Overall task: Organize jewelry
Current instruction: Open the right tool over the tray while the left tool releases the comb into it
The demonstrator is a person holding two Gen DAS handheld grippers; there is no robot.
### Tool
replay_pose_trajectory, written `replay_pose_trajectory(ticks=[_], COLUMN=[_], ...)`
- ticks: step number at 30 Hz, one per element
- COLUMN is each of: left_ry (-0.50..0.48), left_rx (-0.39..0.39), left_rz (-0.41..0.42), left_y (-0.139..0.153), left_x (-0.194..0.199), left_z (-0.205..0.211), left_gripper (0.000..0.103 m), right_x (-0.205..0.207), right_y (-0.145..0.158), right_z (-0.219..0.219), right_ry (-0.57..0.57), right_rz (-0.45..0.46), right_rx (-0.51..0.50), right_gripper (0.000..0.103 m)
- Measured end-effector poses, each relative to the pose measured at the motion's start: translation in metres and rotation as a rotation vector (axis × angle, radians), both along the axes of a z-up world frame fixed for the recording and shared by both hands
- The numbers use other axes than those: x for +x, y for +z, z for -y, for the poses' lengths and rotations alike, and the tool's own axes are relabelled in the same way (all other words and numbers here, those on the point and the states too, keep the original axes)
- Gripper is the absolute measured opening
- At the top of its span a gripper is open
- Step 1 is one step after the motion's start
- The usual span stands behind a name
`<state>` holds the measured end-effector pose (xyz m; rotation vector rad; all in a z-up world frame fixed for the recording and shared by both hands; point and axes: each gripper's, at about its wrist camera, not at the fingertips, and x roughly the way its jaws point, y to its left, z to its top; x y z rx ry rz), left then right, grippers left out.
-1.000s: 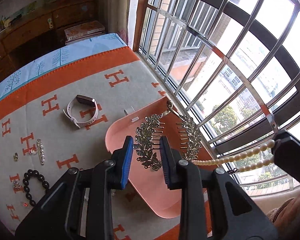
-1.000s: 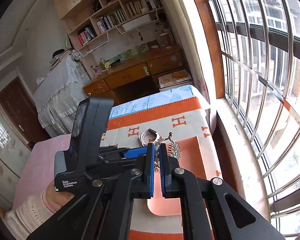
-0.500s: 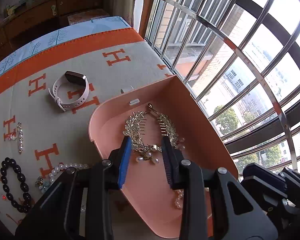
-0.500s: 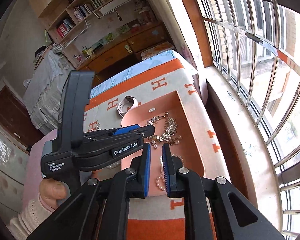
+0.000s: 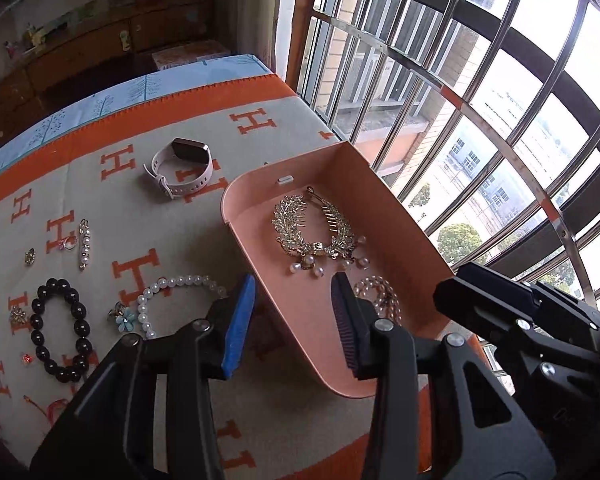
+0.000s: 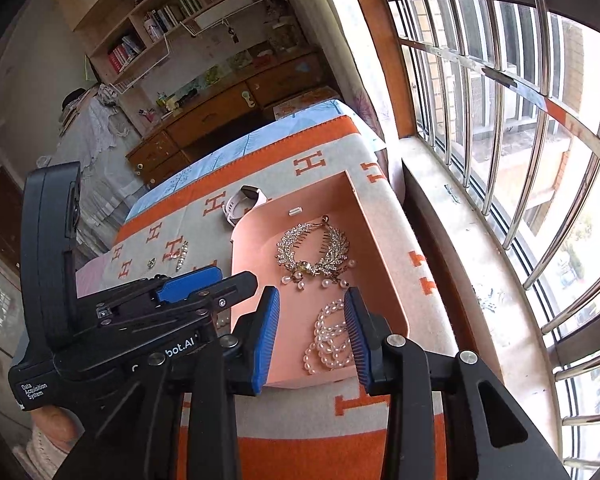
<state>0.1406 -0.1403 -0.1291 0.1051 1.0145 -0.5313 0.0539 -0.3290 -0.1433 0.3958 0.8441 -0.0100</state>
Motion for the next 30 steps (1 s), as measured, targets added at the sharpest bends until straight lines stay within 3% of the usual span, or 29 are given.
replay_pose_trajectory(ticks=[12, 24, 30], left_ry=[0.091, 0.241, 0.316], left_rx=[0.008, -0.002, 0.018], left_rz=[0.012, 0.114, 0.120], left_y=[0.013, 0.076, 0.079], left_x=[-0.037, -0.064, -0.056], left_z=[-0.066, -0.162, -0.201], left_gripper=[0.037, 0.037, 0.048], right_x=[-0.003, -0.006, 0.017], right_y=[0.017, 0.042, 0.048], right_z=[-0.030, -0.095, -0.138], right_ry=[0.059, 0.176, 0.335], right_rz=[0.000, 0.043, 0.014], right_rx=[-0.010, -0.080, -0.088], right_gripper=[0.034, 0.034, 0.034])
